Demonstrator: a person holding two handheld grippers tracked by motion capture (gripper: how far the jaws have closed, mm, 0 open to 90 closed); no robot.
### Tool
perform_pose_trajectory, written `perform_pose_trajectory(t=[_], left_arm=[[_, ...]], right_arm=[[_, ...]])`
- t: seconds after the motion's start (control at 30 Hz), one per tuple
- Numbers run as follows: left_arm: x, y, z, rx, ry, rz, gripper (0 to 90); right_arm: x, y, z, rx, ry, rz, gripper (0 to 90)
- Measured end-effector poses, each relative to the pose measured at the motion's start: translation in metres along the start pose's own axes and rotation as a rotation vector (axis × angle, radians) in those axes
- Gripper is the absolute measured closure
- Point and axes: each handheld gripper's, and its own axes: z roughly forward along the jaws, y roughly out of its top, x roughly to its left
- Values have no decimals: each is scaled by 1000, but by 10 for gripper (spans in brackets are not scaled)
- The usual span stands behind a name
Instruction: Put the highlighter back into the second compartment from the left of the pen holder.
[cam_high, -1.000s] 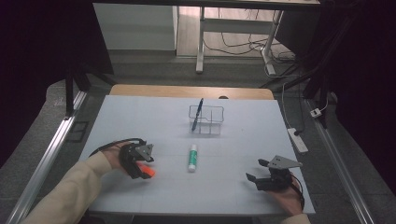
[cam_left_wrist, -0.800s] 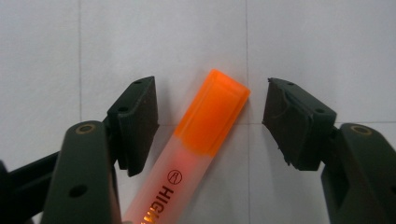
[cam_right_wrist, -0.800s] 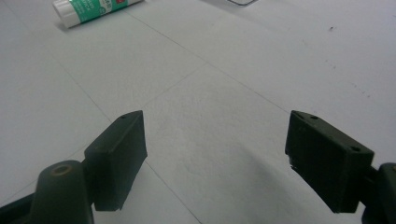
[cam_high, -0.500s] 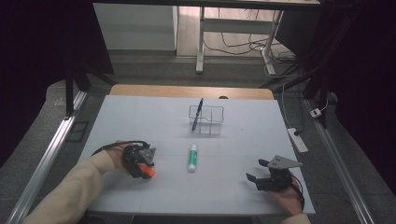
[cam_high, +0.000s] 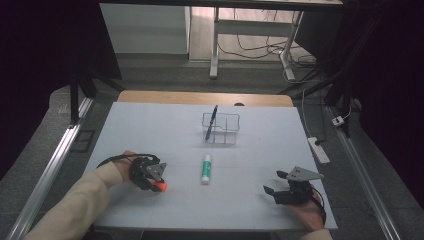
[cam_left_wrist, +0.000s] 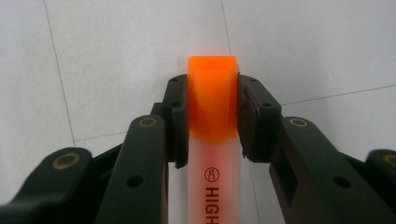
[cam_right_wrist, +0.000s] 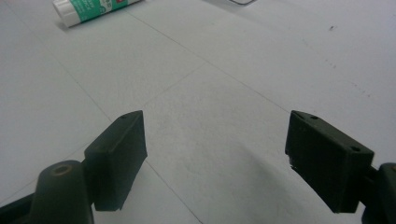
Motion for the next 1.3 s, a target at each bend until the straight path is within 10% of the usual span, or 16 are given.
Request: perform_pose_trajectory(t=[0.23, 0.7, 1.3], left_arm=[[-2, -1, -2, -5, 37, -12, 665], [-5, -18, -36, -256, 159, -160, 665], [0, -22, -59, -386, 295, -311, 664]], right_arm=[[0, 0, 0, 2, -6, 1, 199], [0, 0, 1, 6, -2, -1, 199], [0, 0, 1, 4, -4, 0, 199]])
